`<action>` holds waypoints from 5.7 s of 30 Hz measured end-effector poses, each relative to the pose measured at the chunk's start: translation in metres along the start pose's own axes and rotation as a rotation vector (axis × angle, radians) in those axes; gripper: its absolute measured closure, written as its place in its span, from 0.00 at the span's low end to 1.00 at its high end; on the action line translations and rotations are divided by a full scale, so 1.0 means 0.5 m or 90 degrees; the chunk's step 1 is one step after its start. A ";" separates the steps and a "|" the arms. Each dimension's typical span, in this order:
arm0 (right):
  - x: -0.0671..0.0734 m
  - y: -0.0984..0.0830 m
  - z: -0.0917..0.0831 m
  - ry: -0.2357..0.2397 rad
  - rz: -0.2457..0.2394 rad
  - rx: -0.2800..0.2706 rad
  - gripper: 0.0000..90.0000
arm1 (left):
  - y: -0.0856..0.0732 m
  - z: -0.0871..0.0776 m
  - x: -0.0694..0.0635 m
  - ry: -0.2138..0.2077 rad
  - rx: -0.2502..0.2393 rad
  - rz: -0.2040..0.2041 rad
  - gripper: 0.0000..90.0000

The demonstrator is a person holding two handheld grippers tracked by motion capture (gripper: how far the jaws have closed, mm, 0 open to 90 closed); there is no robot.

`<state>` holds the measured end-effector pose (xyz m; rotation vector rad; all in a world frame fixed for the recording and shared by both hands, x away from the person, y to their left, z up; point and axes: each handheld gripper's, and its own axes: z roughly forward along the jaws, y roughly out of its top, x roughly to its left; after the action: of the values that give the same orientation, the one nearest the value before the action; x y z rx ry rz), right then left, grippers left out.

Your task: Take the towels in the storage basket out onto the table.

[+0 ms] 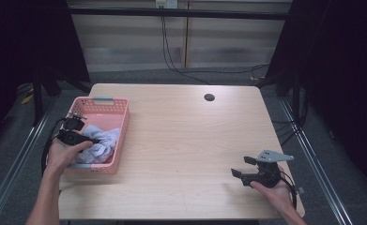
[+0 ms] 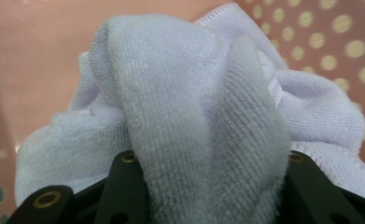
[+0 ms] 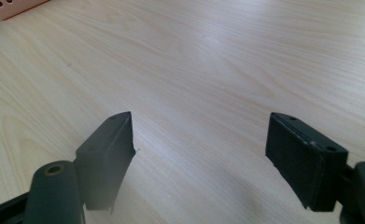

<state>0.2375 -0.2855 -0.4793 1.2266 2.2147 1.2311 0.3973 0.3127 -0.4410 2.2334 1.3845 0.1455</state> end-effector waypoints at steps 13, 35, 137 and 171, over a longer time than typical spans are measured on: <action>0.000 -0.001 -0.004 -0.001 0.005 -0.001 0.25 | -0.021 -0.080 0.027 -0.076 -0.130 -0.064 0.67; -0.002 0.000 -0.007 -0.003 0.006 -0.001 0.25 | -0.005 -0.169 0.043 -0.062 -0.182 -0.069 0.67; -0.001 0.002 -0.007 0.010 -0.002 0.006 0.24 | 0.115 0.159 -0.456 -0.246 -0.067 0.202 0.63; 0.131 0.098 0.077 0.129 -0.078 0.007 0.24 | -0.034 0.016 -0.386 -0.221 -0.182 0.197 0.37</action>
<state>0.2496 -0.1997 -0.4542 0.9913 2.4020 1.3478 0.2944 0.1492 -0.4236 2.0933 0.7795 0.0527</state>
